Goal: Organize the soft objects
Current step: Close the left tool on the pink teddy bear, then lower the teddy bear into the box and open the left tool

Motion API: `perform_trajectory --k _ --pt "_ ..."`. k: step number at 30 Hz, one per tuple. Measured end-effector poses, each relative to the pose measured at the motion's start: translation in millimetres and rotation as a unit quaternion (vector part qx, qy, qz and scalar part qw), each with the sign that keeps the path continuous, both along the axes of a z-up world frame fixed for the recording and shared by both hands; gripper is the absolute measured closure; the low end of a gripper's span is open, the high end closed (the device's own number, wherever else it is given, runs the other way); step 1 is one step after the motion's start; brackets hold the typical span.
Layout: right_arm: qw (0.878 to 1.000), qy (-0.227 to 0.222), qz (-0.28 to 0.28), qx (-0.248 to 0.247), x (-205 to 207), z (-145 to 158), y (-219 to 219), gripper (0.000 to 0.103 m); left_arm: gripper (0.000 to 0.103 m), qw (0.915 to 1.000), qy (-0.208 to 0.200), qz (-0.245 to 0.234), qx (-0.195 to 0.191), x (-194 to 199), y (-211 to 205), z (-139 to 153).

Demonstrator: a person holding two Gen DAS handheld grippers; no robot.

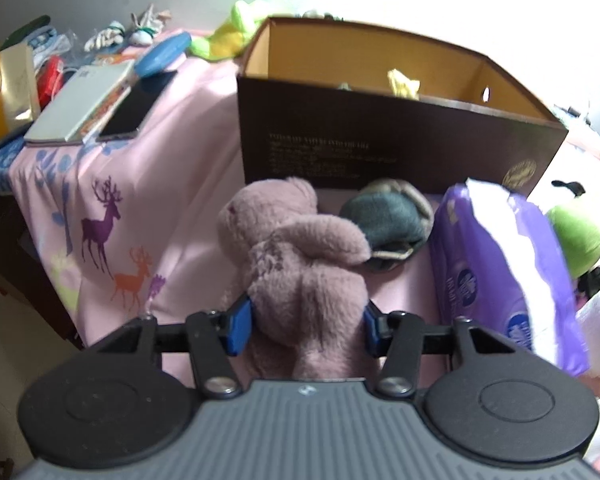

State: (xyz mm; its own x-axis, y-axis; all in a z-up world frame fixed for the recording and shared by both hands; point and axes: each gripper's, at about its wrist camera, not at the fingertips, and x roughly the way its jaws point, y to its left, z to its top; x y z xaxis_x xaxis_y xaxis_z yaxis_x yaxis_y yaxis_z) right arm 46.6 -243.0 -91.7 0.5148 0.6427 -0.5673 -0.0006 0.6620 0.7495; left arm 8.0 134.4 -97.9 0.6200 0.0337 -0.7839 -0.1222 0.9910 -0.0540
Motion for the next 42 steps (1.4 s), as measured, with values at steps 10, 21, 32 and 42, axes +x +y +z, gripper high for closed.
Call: perform_trajectory --k 10,21,32,42 --pt "1.0 -0.008 0.009 0.009 0.9 3.3 2.0 0.077 0.051 0.9943 -0.102 -0.028 -0.014 3.6 -0.6 84.4" --pt "0.998 -0.008 -0.068 0.004 -20.9 3.1 -25.2 0.077 0.051 0.993 -0.112 -0.037 -0.002 129.3 2.0 97.1" --pt "0.991 0.007 -0.137 -0.001 -38.2 -3.1 -41.3 0.077 0.051 0.9994 -0.021 -0.022 0.015 201.4 18.6 30.5" --pt "0.991 0.007 -0.135 0.001 -32.9 -0.9 -34.4 0.077 0.029 0.9972 -0.002 -0.034 0.066 205.8 8.2 21.2"
